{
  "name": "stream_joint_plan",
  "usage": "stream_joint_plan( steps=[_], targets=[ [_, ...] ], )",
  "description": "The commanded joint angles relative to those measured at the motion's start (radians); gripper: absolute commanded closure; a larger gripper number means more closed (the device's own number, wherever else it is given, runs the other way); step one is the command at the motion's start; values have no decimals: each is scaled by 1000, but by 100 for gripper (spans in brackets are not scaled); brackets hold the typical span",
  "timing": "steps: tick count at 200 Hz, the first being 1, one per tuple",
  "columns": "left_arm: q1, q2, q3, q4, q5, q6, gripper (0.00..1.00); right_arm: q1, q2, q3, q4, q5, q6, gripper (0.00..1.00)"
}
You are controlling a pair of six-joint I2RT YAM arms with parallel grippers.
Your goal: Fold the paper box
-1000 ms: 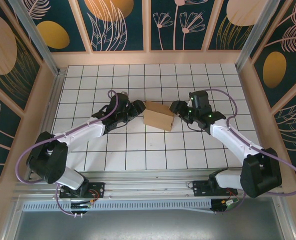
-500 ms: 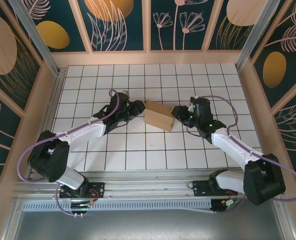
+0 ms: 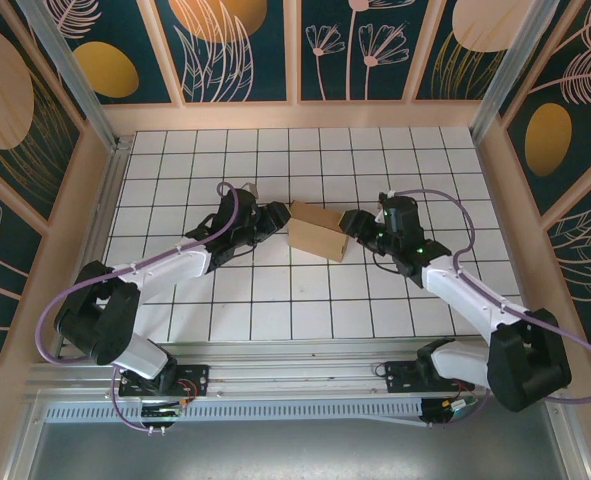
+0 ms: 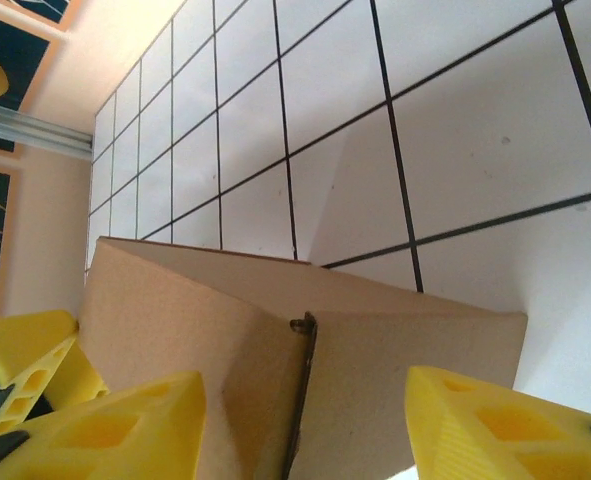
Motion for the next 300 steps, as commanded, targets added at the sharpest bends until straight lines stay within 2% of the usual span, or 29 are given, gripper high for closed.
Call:
stream_joint_plan(
  steps=[1,32,75,154,182,197,229,279,300],
  targets=[
    [-9,-7,-1,-156,-39,32,46,-6,-37,43,-112,-27,38,43],
    [-9,-11,17,-165,-40,37,45,-6,-90,14,-161,-31,96,41],
    [-9,6,30,-164,-24,45,45,-6,-102,-64,-39,-126,177,39],
    [-10,15,23,-162,-18,34,45,-16,-46,-142,12,-61,147,73],
    [-11,22,7,-165,-14,46,46,-41,-11,-163,-24,30,79,81],
    [-13,20,-10,-163,-4,55,50,-53,20,-165,-43,61,37,82],
    [-41,25,-37,-181,23,78,57,-58,85,-168,-26,8,13,83],
    [-54,-34,-78,-160,37,91,62,-65,37,-109,0,14,-25,81],
    [-63,-70,-113,-184,59,85,64,-58,30,-137,-27,7,-38,81]
  ],
)
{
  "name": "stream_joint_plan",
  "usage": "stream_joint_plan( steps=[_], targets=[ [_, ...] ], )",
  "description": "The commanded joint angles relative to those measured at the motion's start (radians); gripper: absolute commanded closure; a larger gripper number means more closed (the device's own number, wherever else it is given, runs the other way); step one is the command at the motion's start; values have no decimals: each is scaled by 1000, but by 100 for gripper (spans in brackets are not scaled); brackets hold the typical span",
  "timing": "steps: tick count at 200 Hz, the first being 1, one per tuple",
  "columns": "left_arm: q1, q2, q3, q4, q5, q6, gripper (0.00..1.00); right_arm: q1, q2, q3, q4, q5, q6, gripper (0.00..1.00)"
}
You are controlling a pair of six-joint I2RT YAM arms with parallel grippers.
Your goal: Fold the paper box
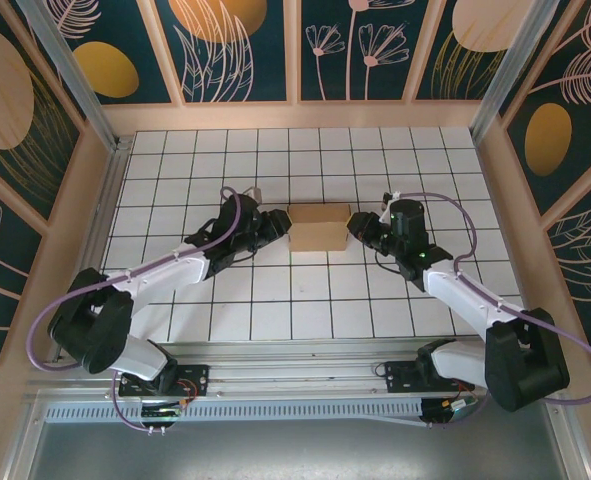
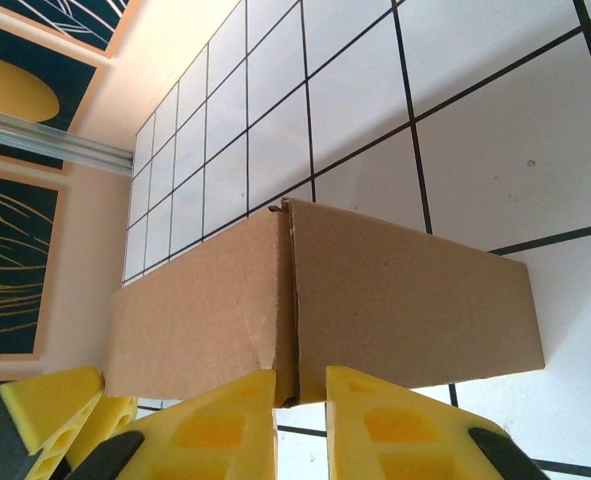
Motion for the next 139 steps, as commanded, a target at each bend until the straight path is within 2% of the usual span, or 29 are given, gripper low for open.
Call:
stream_joint_plan(
  steps=[1,26,44,86,116,139],
  targets=[
    [-23,-17,-78,-173,53,24,64,-6,21,-49,-206,71,-42,81],
    [-52,-91,-164,-161,84,-29,63,13,-70,-120,-265,66,-6,78],
    [-61,-155,-189,-182,96,-38,55,16,-164,-112,-365,23,1,72],
    [-62,-311,-164,-210,30,-16,41,13,-351,-29,-522,8,37,59],
    [-61,-254,-164,-191,12,-82,33,1,-299,-25,-488,14,6,48],
    [-62,-134,-195,-81,107,-130,29,-13,-183,-31,-412,2,-85,44]
  ],
)
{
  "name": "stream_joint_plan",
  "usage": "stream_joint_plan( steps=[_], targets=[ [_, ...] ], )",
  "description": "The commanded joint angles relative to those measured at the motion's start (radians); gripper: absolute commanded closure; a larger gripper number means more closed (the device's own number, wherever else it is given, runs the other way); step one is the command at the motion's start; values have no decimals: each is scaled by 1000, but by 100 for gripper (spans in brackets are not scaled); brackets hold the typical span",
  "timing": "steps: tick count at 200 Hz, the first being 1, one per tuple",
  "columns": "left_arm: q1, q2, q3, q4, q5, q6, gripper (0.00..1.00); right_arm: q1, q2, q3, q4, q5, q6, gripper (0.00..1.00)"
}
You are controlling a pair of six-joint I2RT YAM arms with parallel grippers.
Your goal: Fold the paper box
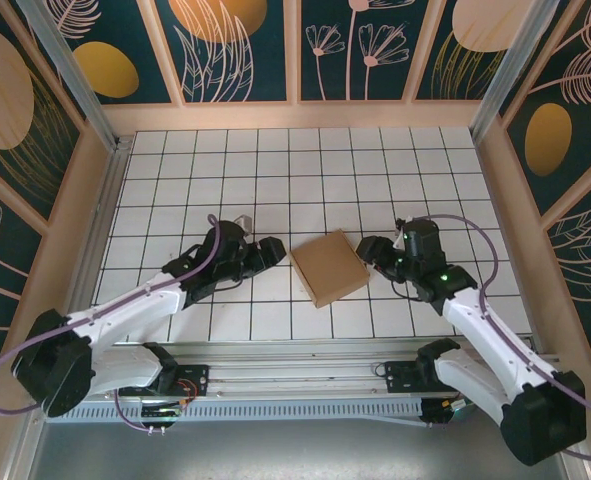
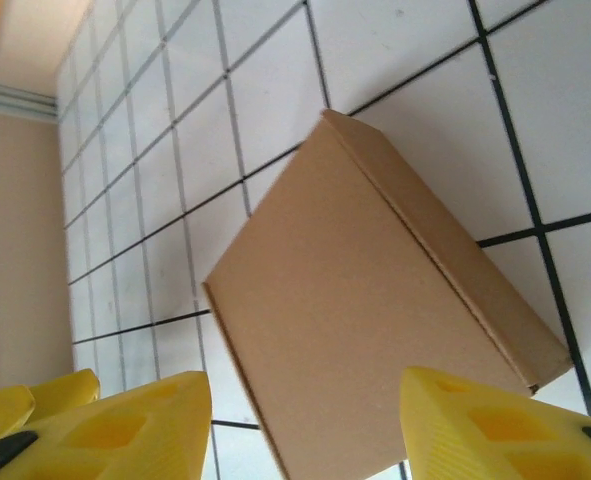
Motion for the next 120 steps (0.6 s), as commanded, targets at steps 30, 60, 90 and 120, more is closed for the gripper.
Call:
stream_joint_plan(
  steps=[30,60,90,120],
  targets=[
    [-4,223,-75,270,143,-139,27,-19,240,9,70,106,-213,43],
    [-13,296,-34,303,153,-88,29,-20,338,-13,173,59,-212,46],
    [-13,396,34,328,164,-96,44,-13,403,-61,320,3,-51,53],
    [-12,512,127,334,101,-106,55,24,412,-133,468,102,116,57]
  ],
)
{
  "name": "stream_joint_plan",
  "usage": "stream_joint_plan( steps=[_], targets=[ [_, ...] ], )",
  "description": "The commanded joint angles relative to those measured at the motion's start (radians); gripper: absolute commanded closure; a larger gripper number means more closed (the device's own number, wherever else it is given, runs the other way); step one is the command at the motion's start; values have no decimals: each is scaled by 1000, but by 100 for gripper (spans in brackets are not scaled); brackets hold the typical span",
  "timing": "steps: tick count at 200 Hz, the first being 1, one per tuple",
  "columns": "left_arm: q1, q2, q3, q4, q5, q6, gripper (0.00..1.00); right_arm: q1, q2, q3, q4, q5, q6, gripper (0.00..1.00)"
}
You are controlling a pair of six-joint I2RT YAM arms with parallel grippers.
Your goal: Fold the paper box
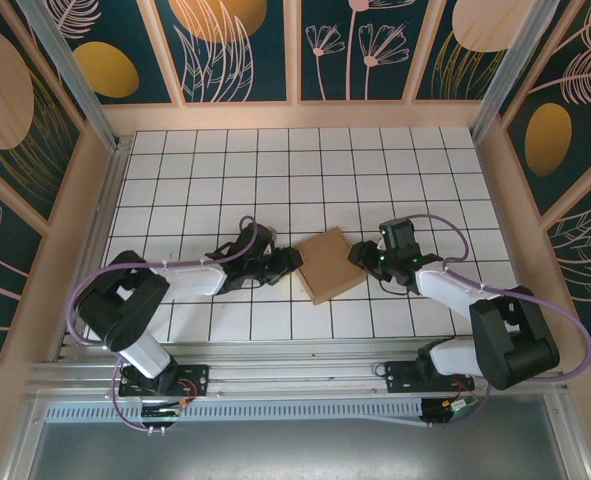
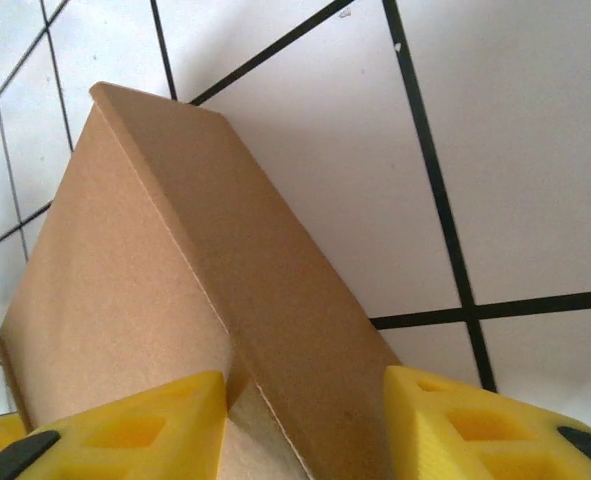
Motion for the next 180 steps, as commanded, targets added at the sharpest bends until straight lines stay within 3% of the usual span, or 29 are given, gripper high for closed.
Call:
stream_joint_plan(
  steps=[1,37,66,107,146,180],
  targets=[
    [-4,82,79,53,-40,-10,55,27,17,-66,147,79,166,57],
    [21,236,290,61,-62,18,58,21,65,-64,218,190,272,56],
    [81,390,512,43,-87,57,59,-52,193,8,342,192,311,56],
    [133,663,920,-49,-73,123,58,-147,482,347,332,137,227,56],
    [172,938,1354,-89,-80,87,57,-184,698,690,233,147,171,55],
    [204,1160,1724,-135,-98,50,55,-226,837,892,205,119,135,55]
  ],
)
